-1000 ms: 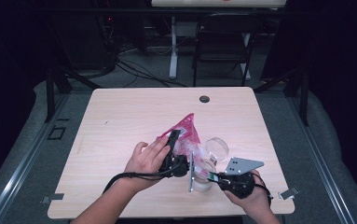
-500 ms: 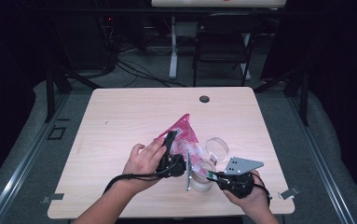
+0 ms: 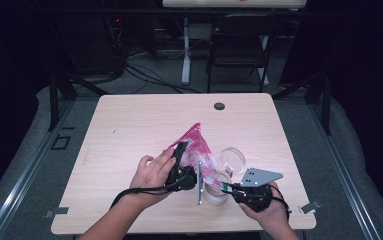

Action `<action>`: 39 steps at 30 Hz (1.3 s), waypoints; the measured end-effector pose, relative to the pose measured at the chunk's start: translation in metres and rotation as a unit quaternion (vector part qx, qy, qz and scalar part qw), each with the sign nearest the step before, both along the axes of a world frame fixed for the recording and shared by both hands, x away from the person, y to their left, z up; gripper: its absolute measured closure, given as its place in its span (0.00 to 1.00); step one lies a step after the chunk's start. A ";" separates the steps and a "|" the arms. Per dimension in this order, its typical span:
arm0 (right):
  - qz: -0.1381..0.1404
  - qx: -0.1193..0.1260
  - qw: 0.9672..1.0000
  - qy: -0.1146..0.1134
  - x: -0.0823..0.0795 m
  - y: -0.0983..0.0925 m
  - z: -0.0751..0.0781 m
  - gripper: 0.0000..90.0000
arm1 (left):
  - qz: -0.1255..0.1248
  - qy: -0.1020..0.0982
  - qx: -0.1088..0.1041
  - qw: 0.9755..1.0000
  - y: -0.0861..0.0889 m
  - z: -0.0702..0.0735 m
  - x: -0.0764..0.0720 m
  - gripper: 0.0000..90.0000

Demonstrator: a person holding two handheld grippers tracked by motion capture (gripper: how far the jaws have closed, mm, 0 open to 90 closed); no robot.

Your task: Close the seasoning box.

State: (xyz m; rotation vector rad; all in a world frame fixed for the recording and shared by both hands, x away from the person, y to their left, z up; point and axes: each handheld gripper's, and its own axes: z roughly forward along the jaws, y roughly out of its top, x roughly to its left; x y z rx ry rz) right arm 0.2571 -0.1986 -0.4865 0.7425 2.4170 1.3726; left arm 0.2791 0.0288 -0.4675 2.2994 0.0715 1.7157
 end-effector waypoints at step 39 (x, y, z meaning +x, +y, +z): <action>-0.002 0.002 1.000 -0.015 -0.002 0.004 0.010 1.00 | 0.015 0.033 -0.049 0.998 0.011 -0.007 0.001 0.71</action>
